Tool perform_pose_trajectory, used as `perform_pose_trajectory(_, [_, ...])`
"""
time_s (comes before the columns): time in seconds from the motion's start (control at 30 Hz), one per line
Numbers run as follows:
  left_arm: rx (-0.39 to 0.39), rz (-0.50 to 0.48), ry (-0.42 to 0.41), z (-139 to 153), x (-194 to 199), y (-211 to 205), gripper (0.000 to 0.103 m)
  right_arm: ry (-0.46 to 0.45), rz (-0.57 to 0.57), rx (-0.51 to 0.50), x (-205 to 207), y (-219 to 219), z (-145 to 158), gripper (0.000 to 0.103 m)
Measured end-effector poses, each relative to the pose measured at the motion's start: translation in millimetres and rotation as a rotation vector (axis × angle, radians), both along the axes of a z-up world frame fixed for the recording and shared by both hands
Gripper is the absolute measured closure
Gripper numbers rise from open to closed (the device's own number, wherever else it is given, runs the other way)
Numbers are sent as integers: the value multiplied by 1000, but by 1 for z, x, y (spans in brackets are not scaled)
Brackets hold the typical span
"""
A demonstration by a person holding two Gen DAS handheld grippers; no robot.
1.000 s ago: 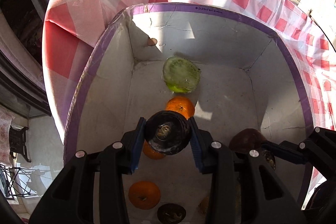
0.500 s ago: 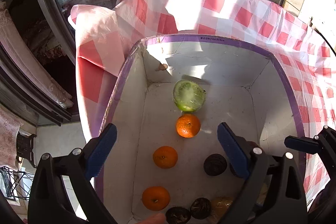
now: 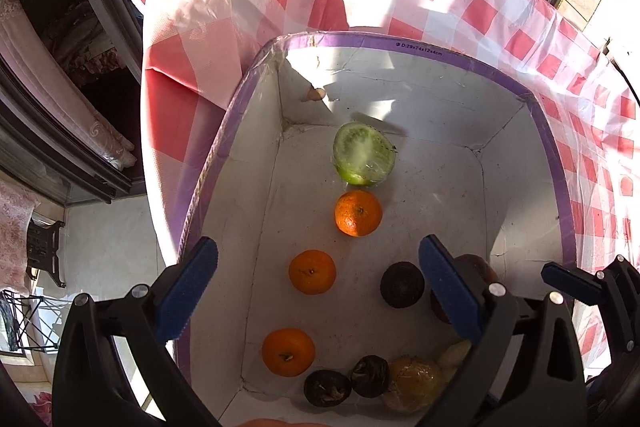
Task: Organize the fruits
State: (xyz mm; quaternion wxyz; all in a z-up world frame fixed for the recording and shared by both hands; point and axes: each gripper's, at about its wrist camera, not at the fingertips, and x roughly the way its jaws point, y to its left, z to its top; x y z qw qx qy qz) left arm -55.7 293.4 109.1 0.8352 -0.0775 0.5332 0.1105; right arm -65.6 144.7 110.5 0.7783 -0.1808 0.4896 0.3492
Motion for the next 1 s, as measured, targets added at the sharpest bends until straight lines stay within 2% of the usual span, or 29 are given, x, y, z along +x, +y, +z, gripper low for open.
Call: perform_pose_trajectory(1.0, [-33, -45, 41, -7, -3, -5, 2, 13, -27, -18, 3, 1, -6, 16])
